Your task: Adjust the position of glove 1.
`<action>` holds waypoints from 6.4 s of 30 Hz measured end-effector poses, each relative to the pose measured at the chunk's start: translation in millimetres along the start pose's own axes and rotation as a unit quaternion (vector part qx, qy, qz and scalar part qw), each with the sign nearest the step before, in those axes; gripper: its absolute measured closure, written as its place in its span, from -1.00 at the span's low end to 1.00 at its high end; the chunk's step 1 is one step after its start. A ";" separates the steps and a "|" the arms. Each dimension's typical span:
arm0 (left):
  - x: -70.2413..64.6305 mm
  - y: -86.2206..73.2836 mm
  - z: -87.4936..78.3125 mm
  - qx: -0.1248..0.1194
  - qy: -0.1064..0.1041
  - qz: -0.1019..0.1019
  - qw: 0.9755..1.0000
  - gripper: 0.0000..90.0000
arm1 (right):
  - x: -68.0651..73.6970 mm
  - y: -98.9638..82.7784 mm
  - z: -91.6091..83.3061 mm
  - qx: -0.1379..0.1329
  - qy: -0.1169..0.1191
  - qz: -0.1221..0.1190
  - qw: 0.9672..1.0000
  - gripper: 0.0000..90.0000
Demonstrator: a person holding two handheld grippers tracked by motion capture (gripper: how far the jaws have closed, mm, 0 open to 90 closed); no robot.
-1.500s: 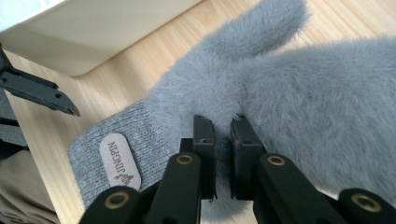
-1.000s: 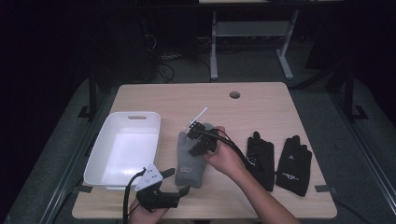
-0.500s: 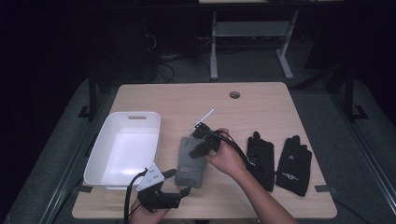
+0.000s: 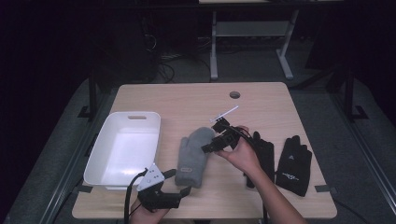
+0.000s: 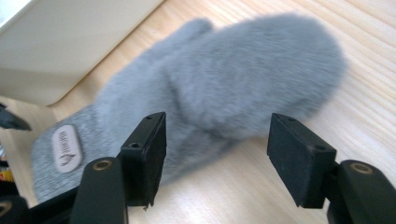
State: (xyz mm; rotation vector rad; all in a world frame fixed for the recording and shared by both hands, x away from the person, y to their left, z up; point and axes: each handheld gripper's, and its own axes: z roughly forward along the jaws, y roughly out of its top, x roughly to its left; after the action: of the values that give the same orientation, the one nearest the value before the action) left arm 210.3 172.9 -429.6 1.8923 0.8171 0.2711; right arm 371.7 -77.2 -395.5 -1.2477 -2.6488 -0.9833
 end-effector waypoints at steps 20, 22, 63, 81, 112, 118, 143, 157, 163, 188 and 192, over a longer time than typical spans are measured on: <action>-1.8 0.9 -0.7 -0.001 -0.003 0.003 1.000 -0.56 | -50.2 6.2 38.0 -0.042 0.037 0.162 0.985 -0.26; -2.1 1.0 -0.5 0.002 -0.004 0.002 1.000 -0.56 | -51.0 6.6 42.4 -0.040 0.045 0.168 0.984 -0.28; -2.2 0.9 2.0 0.003 -0.013 -0.005 1.000 -0.56 | -42.9 4.2 56.3 -0.061 0.092 0.160 0.981 0.61; -11.4 13.3 0.9 -0.009 -0.044 -0.031 0.999 -0.55 | -45.6 -31.0 7.9 -0.106 0.093 0.144 0.980 0.63; 20.8 44.2 57.0 0.097 -0.026 -0.113 0.988 -0.56 | -79.5 -92.6 -13.2 -0.122 0.057 0.181 0.974 0.62; 33.2 37.3 71.1 0.131 -0.060 -0.173 0.974 -0.55 | -81.3 -93.5 -12.9 -0.120 0.054 0.177 0.975 0.62; 47.9 28.7 91.7 0.195 -0.139 -0.236 0.942 -0.19 | -85.3 -98.1 -8.8 -0.127 0.055 0.187 0.973 0.61; 49.6 25.9 89.0 0.185 -0.161 -0.249 0.937 0.02 | -82.6 -97.7 -14.8 -0.133 0.063 0.189 0.971 0.61; 48.5 26.5 87.9 0.186 -0.165 -0.245 0.937 0.02 | -81.3 -97.1 -18.7 -0.140 0.070 0.190 0.969 0.62; 34.7 36.8 85.0 0.180 -0.159 -0.215 0.947 0.05 | -77.7 -95.3 -37.5 -0.181 0.094 0.198 0.959 0.62; 33.3 38.7 83.3 0.177 -0.162 -0.214 0.947 0.05 | -76.5 -94.8 -39.6 -0.186 0.098 0.196 0.958 0.62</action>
State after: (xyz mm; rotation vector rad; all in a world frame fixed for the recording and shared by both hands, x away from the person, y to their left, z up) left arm 294.6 124.6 -439.8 1.9517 1.0696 -0.4734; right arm 347.6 -196.0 -436.8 -1.5667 -2.0144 -1.4756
